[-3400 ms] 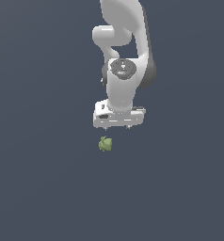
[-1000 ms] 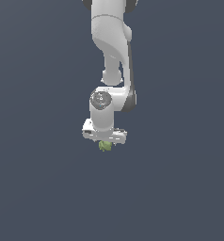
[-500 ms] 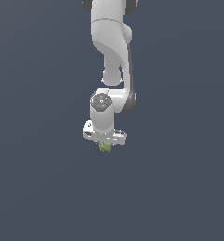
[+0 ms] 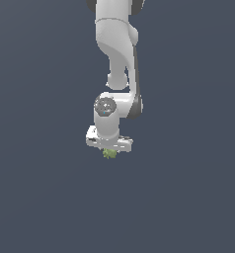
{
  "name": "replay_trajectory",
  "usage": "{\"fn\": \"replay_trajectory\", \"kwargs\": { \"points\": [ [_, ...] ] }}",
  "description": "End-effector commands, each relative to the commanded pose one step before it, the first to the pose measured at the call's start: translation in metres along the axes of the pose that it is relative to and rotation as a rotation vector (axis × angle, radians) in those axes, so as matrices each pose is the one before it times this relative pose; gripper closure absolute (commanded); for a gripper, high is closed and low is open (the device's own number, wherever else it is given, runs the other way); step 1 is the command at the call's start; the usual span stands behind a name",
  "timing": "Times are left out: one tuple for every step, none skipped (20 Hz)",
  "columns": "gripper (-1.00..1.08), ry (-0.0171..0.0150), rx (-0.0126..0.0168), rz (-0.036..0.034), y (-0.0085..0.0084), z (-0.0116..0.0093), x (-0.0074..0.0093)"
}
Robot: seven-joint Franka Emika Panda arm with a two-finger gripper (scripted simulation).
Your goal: Pick up the object and move it to a goal position.
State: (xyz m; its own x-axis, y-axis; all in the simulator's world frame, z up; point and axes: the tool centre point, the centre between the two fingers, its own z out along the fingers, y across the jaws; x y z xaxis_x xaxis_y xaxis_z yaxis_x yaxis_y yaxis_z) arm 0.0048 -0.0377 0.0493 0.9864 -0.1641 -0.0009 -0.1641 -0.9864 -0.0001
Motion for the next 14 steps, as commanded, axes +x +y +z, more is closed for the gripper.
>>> {"fn": "replay_trajectory", "kwargs": {
  "points": [
    [1.08, 0.00127, 0.00002, 0.00059, 0.00381, -0.00724, 0.00251],
    [1.08, 0.0, 0.0, 0.0, 0.00212, -0.00406, 0.00127],
    [1.08, 0.0, 0.0, 0.0, 0.00242, -0.00465, 0.00146],
    [1.08, 0.0, 0.0, 0.0, 0.00272, -0.00522, 0.00164],
    [1.08, 0.0, 0.0, 0.0, 0.00301, -0.00579, 0.00182],
    [1.08, 0.0, 0.0, 0.0, 0.0033, -0.00634, 0.002],
    [1.08, 0.0, 0.0, 0.0, 0.00357, -0.00687, 0.00218],
    [1.08, 0.0, 0.0, 0.0, 0.00384, -0.00739, 0.00236],
    [1.08, 0.0, 0.0, 0.0, 0.0041, -0.0079, 0.00253],
    [1.08, 0.0, 0.0, 0.0, 0.00434, -0.00837, 0.00269],
    [1.08, 0.0, 0.0, 0.0, 0.00453, -0.00875, 0.00284],
    [1.08, 0.0, 0.0, 0.0, 0.00468, -0.00905, 0.00295],
    [1.08, 0.0, 0.0, 0.0, 0.0048, -0.00927, 0.00305],
    [1.08, 0.0, 0.0, 0.0, 0.00488, -0.00944, 0.00313]
  ]
}}
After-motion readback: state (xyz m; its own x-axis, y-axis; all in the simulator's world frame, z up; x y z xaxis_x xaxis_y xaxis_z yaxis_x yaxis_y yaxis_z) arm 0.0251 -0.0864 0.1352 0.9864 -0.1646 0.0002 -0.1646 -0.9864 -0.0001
